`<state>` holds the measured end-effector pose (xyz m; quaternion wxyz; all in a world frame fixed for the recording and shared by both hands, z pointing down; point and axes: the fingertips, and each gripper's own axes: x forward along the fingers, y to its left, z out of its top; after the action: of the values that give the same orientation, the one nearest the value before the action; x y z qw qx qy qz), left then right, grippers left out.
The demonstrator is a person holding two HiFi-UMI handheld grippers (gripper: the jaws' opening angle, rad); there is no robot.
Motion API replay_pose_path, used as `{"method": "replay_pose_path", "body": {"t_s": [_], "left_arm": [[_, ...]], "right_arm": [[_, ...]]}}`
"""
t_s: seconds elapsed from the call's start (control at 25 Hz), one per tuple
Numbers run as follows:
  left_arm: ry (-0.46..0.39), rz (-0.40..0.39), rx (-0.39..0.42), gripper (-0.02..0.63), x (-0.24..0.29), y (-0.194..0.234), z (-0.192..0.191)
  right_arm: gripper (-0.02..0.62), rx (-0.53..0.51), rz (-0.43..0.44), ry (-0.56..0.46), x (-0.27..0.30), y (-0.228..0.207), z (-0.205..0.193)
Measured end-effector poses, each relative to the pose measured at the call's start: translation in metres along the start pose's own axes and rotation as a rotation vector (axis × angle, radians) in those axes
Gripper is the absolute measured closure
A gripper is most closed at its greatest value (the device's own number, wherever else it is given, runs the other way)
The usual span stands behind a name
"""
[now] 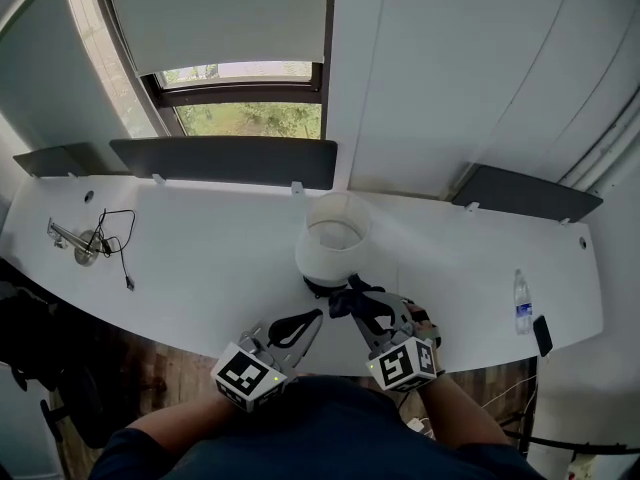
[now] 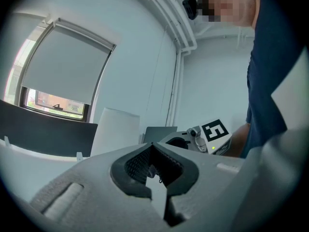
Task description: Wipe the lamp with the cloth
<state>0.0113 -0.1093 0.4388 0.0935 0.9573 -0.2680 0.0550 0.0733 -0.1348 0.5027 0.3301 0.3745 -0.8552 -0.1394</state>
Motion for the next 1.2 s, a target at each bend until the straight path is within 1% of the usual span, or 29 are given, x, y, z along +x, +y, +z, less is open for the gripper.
{"method": "replay_pose_path", "body": {"t_s": [0.24,0.48,0.68,0.88,1.0,1.2], "left_arm": [[-0.043,-0.011,-0.011,0.600,-0.014,0.003,0.007],[-0.070,-0.005,-0.004,0.600,-0.026,0.005,0.014],[-0.078,-0.001,-0.022,0.600,-0.033,0.005,0.014],[-0.067,-0.006,-0.019,0.600,-0.036,0.005,0.010],[-0.060,-0.015,0.000,0.600,-0.036,0.006,0.008],[-0.061,-0.015,-0.007,0.600,-0.034,0.005,0.008]], "right_arm": [[0.494,-0.017,-0.001,-0.075,-0.015,0.006,0.052],[0.494,0.074,0.009,-0.160,-0.027,0.007,0.089],[0.494,0.187,0.036,-0.186,-0.028,0.013,0.098],[0.494,0.241,0.043,-0.189,-0.025,0.025,0.097],[0.494,0.274,0.037,-0.191,-0.023,0.025,0.097],[0.495,0.334,0.026,-0.203,-0.023,0.022,0.097]]}}
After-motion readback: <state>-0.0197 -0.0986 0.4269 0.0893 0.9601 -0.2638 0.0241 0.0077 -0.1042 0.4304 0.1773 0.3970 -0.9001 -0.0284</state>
